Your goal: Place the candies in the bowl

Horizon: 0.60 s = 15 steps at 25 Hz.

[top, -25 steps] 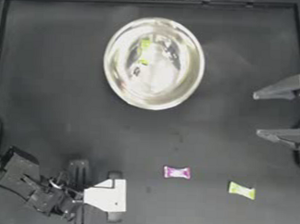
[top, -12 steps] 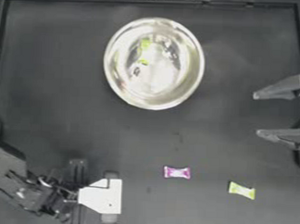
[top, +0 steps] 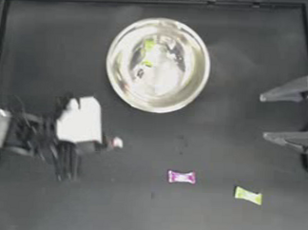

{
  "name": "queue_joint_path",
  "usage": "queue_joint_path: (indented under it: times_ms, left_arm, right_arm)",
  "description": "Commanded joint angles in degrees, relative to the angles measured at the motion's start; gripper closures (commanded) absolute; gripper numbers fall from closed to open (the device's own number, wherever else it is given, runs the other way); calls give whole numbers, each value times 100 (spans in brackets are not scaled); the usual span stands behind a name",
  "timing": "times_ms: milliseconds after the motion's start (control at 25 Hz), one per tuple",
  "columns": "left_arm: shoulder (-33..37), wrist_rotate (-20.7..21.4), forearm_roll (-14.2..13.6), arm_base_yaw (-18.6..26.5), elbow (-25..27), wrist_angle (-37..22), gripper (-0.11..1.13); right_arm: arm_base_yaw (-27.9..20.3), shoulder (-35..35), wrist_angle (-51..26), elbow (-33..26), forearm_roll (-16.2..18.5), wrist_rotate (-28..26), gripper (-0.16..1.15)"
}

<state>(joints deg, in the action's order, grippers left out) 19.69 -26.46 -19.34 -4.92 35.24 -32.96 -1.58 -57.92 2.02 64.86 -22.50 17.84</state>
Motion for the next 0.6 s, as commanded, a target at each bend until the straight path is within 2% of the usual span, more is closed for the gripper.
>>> queue_joint_path:
  times_ms: [40,360,600]
  left_arm:
    - [466,316,-18,554,-26,272,78]
    - [308,1187,18,1907,-79,1037,78]
    - [-141,1521,26,2452,-141,1714,81]
  right_arm:
    - [18,62,53,-70,-18,-9,0]
    - [18,79,132,-62,-70,-9,0]
    - [18,176,237,-62,-79,-18,0]
